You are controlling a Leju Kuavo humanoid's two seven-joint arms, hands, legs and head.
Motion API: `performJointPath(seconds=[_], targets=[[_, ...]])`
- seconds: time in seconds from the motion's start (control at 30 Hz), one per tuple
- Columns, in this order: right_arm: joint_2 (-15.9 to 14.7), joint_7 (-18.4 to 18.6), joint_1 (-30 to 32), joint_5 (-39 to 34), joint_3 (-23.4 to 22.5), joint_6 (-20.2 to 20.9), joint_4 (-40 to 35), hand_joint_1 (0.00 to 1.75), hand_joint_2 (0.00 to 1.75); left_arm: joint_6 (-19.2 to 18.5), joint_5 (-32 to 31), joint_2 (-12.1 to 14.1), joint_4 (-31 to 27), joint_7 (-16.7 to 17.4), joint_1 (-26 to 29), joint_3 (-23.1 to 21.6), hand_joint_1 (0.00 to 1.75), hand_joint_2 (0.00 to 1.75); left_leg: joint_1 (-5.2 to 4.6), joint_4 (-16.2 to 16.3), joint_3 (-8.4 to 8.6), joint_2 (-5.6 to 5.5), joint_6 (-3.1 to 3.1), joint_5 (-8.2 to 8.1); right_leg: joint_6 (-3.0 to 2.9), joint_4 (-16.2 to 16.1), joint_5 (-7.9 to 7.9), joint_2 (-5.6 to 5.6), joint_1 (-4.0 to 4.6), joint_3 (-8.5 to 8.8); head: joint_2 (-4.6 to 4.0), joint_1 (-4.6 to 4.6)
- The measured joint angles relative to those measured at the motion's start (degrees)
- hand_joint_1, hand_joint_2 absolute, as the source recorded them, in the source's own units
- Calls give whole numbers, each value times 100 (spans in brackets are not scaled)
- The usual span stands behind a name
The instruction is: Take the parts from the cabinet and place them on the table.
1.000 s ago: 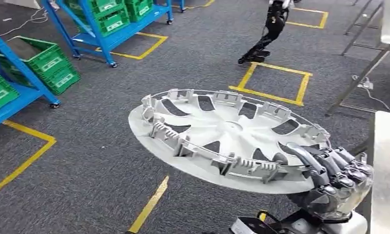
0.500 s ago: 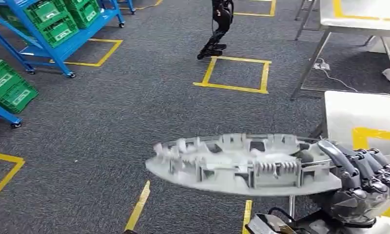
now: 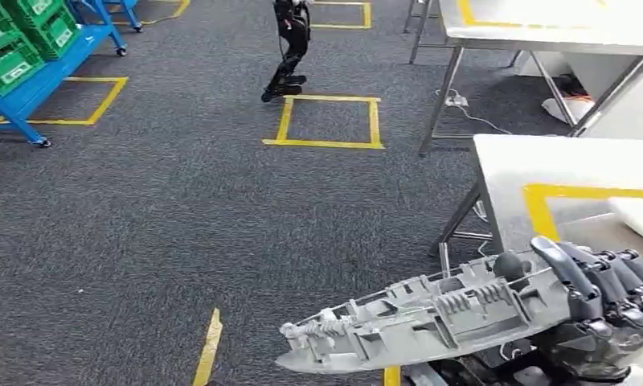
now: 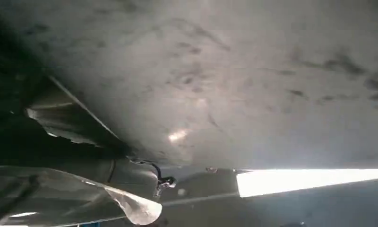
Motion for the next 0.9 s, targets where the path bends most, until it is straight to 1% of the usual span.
performJointPath(seconds=[0.03,0.07,0.1,0.13,0.17,0.2,0.23,0.27,0.33,0.37,0.4,0.43,0.47,0.5,0.6,0.67,0.7,0.73,0.77,0.8,0.83,0.87,0.9], targets=[[0,0,7,0,0,0,0,175,175,0,2,11,0,-2,1,-2,0,175,-6,2,-2,88,1,-2,13,320,-90,-21,-6,-136,0,-2],[0,0,7,0,0,0,0,175,175,0,2,20,0,-2,-1,-2,0,175,-8,3,2,168,-1,-6,20,335,-39,-34,-12,-132,0,0],[0,0,6,0,0,0,0,175,175,0,2,20,0,-2,-3,-2,0,175,-8,3,12,247,-7,-15,22,90,131,-54,-15,28,0,0],[0,0,6,0,0,0,0,175,175,0,2,20,0,-2,-7,-2,0,175,-7,4,26,316,-16,-33,17,-384,360,-102,-16,304,0,2],[0,0,5,2,0,0,-2,175,175,0,2,20,0,-2,-10,-2,0,175,-7,6,54,380,-40,-54,9,-989,585,-245,-14,663,0,2],[0,0,-3,2,0,0,-2,175,175,0,2,24,0,0,-9,-2,0,175,-33,10,77,420,-74,-79,-6,-1360,553,-559,15,854,0,4],[0,0,-25,17,2,0,-2,175,175,-2,2,26,0,-2,-1,-4,0,175,-85,54,60,465,-114,-116,-86,-1441,540,-557,58,949,0,7],[0,0,-24,13,2,0,-6,175,175,-2,2,31,0,-2,9,-2,0,175,-89,43,64,517,-128,-113,-152,-1421,544,-491,52,925,0,-9],[-2,0,4,24,0,0,-7,175,175,-2,2,35,0,0,-9,-2,0,175,-85,28,103,636,-151,-111,-207,-1414,547,-365,76,892,0,2],[-2,0,3,24,0,-2,-20,175,175,-2,0,35,-2,0,-22,-7,0,175,-79,37,99,670,-198,-170,-264,-1447,575,-284,41,914,0,0],[-2,0,7,20,0,-9,-30,175,175,-6,-2,42,-2,-2,-28,-13,0,175,-55,148,90,383,-234,-279,-296,-1458,577,-231,22,913,0,-21],[-2,0,-12,26,0,-9,-35,175,175,-9,-2,37,0,-2,-15,-13,0,175,-42,439,-33,154,-244,-463,-330,-1458,581,-176,17,912,0,-42],[-2,-2,-19,28,7,-9,-35,175,175,-9,9,35,0,-13,-9,-13,0,175,-28,926,-252,10,-250,-705,-344,-1458,581,-109,18,908,0,-48],[-2,-2,-18,28,7,-9,-35,175,175,-11,20,44,0,-28,-25,-11,0,175,-30,1381,-461,-41,-252,-891,-350,-1458,584,-41,24,906,0,-44],[-2,-2,-18,28,7,-9,-35,175,175,-11,20,44,0,-28,-25,-11,0,175,-30,1381,-461,-41,-252,-891,-350,-1458,584,-41,24,906,0,-44],[-2,-2,-18,28,7,-9,-35,175,175,-11,20,46,0,-33,-31,-11,0,175,-31,1464,-498,-45,-252,-919,-351,-1458,584,-30,25,906,0,-42],[-2,-2,-18,31,7,-9,-35,175,175,-24,24,50,0,-35,-64,-11,0,175,-36,1808,-659,-53,-255,-994,-355,-1457,587,45,30,908,0,-50],[-2,-2,-22,37,7,-9,-35,175,175,-26,24,50,0,-35,-81,-13,0,175,-35,1877,-700,-56,-249,-952,-356,-1457,588,119,33,912,0,-42],[-2,-2,-30,44,11,-9,-35,175,175,-44,20,48,0,-35,-31,-13,0,175,-18,375,-104,-403,-158,41,-326,-1452,608,458,21,929,0,-48],[-2,-2,-53,46,15,-9,-35,175,175,-50,22,48,0,-39,-10,-13,0,175,-2,275,-81,-588,-147,-9,-290,-1419,625,520,46,903,0,-37],[-2,-2,-64,48,24,-9,-37,175,175,-50,28,42,0,-39,-12,-13,0,175,3,134,-33,-555,-142,-60,-257,-1406,648,595,29,840,0,-48],[-2,-2,-63,46,26,-11,-48,175,175,-50,28,44,0,-39,-16,-13,0,175,-12,133,-45,-510,-138,-88,-212,-1412,680,631,12,783,0,-48],[-4,-2,-47,52,28,-11,-52,175,175,-50,28,42,0,-44,-23,-13,0,175,-24,130,-54,-469,-122,-77,-164,-1435,713,687,-4,770,0,-48]])
